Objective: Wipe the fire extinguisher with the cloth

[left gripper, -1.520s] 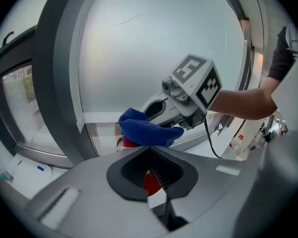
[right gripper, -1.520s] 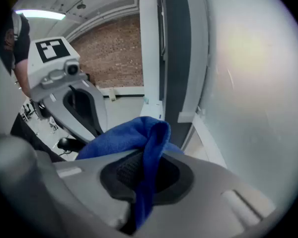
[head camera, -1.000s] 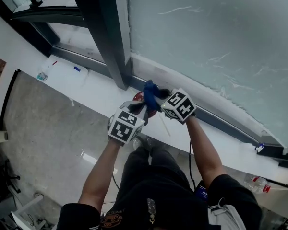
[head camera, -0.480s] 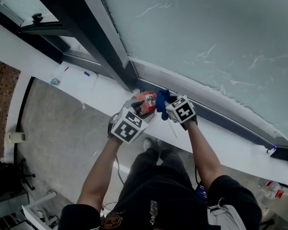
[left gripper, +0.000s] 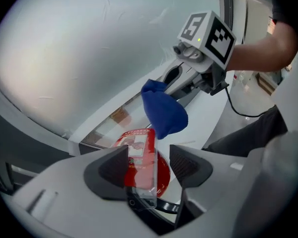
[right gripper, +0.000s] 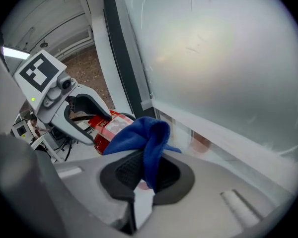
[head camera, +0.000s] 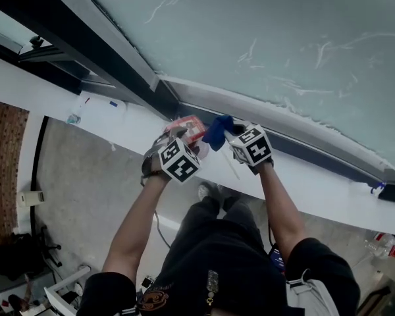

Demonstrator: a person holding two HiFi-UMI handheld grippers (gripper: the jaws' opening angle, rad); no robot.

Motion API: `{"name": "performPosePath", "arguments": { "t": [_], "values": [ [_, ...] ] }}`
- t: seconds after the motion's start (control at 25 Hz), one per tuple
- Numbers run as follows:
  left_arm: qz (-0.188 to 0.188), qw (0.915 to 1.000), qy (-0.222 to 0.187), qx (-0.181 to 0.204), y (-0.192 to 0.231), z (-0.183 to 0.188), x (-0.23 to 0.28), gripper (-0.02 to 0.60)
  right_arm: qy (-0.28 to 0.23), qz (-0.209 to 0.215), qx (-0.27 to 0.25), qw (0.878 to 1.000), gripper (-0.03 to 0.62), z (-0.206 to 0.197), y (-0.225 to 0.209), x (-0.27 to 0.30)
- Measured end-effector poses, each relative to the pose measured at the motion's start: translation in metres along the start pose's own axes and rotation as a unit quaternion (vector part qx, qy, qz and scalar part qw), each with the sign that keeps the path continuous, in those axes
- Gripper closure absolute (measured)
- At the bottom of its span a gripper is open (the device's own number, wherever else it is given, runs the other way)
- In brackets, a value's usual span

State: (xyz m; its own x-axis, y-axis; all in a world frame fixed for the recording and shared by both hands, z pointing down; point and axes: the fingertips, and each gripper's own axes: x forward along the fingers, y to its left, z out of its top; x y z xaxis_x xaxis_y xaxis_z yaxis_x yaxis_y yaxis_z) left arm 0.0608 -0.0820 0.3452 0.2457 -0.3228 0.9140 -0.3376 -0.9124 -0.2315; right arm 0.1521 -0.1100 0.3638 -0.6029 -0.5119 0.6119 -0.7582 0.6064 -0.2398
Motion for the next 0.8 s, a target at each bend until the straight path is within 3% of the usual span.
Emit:
{"name": "performPosePath", "arguments": {
  "t": [0.12, 0.24, 0.44, 0.56, 0.8],
  "values": [
    [0.027, 0.9996, 0.011, 0.003, 0.011, 0.0, -0.001, 0.394, -0.012, -0.01, 0.012, 1.0, 0.571, -0.004, -0.012, -0.014],
    [0.046, 0.9989, 0.006, -0.003, 0.018, 0.002, -0.004, 0.405, -0.026, -0.012, 0.021, 0.999, 0.571, -0.005, -0.018, -0.024],
    [0.075, 0.9939, -0.048, -0.065, 0.033, 0.011, -0.023, 0.472, -0.028, -0.001, 0.025, 0.999, 0.571, -0.009, -0.014, -0.025],
    [0.101, 0.9836, -0.094, -0.116, 0.047, 0.015, -0.042, 0.518, -0.038, 0.021, 0.017, 0.999, 0.571, -0.003, 0.001, -0.019],
    [0.142, 0.9507, -0.161, -0.223, 0.074, -0.002, -0.08, 0.549, -0.078, 0.088, -0.025, 0.993, 0.571, 0.045, 0.051, 0.005]
  ]
}}
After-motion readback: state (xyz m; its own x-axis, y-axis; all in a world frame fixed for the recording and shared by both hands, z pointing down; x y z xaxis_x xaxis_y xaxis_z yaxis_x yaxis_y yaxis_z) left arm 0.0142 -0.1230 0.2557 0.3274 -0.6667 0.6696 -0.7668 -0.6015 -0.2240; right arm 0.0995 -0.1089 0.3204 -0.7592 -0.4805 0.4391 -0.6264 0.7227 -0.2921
